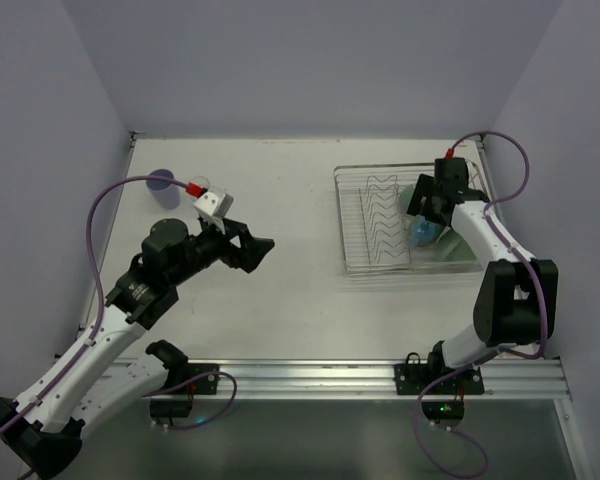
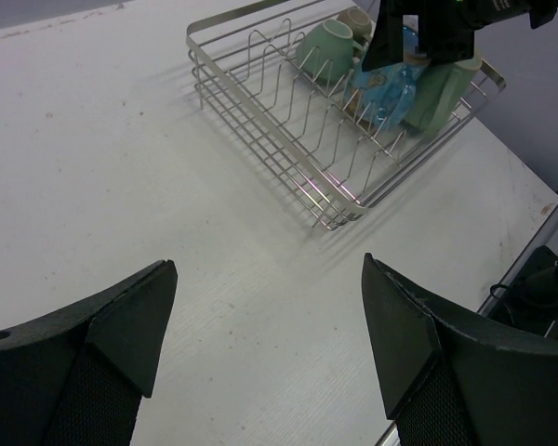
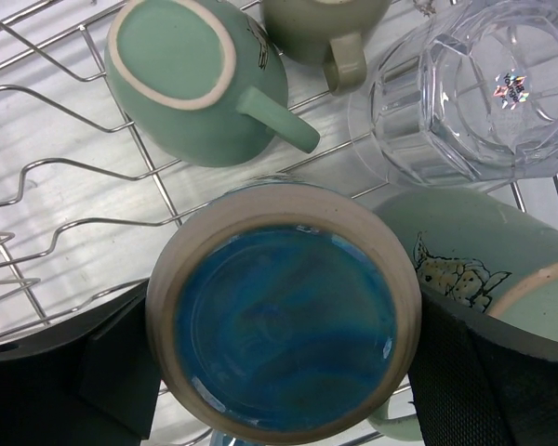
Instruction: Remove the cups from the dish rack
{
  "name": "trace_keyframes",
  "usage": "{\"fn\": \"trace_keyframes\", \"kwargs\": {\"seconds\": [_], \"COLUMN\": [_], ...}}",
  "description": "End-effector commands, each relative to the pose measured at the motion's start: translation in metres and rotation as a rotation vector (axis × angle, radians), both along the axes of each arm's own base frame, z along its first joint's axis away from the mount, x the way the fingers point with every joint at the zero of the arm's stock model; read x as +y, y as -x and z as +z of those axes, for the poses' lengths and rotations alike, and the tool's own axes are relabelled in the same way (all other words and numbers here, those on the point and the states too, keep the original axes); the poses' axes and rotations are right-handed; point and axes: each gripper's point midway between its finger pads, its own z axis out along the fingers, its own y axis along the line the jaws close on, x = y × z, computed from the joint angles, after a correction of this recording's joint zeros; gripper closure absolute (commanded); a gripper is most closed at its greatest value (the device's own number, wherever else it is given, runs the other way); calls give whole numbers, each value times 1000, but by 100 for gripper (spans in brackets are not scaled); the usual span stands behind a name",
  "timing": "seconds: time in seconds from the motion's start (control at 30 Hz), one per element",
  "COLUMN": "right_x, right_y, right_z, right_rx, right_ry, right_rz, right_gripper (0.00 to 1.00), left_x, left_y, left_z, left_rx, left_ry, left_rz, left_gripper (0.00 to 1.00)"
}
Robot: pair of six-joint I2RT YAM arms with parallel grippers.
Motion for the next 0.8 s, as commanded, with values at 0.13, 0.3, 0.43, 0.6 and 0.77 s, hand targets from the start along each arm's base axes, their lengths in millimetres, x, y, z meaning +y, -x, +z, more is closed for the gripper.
{"fn": "trace_keyframes", "kwargs": {"seconds": [0.13,0.3,0.43,0.6,0.77], "right_x": [3,11,20,60,126], "right_y": [-20,-14,-4,13,32], "right_z": [65,110,143,184,215], "right_rx": [-236,-361,-461,-595,-723], "right_ry": [-9,-48,-99,-274,-562], "right_rz": [1,16,35,174,385], "right_gripper": [52,58,59,59,59], "left_x": [-4,-4,-7,-22,-40], "left_y": [-1,-2,-4,-1,4], "left_z": [9,10,9,22,38], "left_rx": [-37,-32,-16,9,53], "left_ry": [13,18,25,75,188], "left_rz": [-16,-9,-14,-82,-149], "left_gripper": [15,19,23,26,28]}}
